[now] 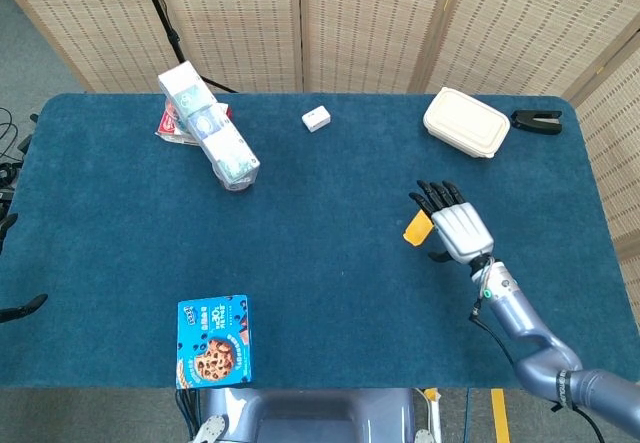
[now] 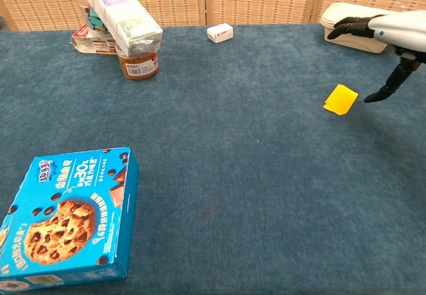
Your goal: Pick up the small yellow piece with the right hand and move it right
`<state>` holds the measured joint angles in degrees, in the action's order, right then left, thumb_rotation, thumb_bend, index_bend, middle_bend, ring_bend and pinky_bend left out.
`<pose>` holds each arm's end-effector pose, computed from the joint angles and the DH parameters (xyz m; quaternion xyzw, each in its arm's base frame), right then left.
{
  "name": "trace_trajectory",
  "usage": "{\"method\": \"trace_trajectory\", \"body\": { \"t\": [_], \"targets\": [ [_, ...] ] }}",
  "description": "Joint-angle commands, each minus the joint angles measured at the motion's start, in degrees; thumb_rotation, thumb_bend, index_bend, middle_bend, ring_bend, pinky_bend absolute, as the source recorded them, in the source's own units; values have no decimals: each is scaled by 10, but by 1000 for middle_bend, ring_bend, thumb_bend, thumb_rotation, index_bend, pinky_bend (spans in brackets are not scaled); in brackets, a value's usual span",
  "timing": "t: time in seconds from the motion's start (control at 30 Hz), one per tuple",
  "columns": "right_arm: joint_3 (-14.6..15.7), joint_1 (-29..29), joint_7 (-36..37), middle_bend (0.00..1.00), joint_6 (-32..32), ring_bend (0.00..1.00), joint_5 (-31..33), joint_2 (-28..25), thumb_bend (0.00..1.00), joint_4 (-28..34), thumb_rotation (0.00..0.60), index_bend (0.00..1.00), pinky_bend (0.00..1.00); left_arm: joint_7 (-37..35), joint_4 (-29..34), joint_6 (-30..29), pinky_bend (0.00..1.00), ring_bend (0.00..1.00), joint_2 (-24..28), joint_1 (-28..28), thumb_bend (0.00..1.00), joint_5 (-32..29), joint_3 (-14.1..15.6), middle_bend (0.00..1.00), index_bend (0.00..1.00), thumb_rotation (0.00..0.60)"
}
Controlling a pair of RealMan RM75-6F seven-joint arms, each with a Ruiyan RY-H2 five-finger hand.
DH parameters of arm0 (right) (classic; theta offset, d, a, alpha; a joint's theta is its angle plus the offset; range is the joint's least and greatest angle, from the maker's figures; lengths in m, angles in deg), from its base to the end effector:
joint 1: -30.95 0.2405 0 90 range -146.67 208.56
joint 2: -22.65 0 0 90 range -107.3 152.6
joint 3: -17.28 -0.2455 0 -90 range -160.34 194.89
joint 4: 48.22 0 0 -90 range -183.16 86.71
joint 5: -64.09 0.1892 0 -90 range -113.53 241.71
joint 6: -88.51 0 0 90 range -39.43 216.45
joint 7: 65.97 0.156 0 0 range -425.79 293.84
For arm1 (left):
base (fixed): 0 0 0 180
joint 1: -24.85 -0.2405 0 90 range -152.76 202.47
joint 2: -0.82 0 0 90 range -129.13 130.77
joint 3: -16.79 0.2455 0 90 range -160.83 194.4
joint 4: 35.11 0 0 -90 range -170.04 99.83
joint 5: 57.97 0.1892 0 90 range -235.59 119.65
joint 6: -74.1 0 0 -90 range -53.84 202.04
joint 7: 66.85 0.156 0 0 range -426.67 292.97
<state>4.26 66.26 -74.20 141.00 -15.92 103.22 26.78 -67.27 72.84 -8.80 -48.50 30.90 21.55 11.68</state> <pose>-0.2012 -0.3623 0.0648 0.7466 -0.3123 0.3508 0.4712 -0.2638 0.1990 0.2300 -0.5665 -0.4099 -0.3883 0.6003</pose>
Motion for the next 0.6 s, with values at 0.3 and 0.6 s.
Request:
{"method": "trace_trajectory", "body": {
  "t": [0.3,0.6],
  "targets": [
    [15,34,-14,0,-30,0,19,40,0,-42,600,83,0,18,6,8,0,0,-4,5,0,-13,-2,0,0,600],
    [21,58,-29,0,-38,0,25,70,0,-96,600,84,0,40,12,7,0,0,-11,7,0,-25,-5,0,0,600]
  ]
}}
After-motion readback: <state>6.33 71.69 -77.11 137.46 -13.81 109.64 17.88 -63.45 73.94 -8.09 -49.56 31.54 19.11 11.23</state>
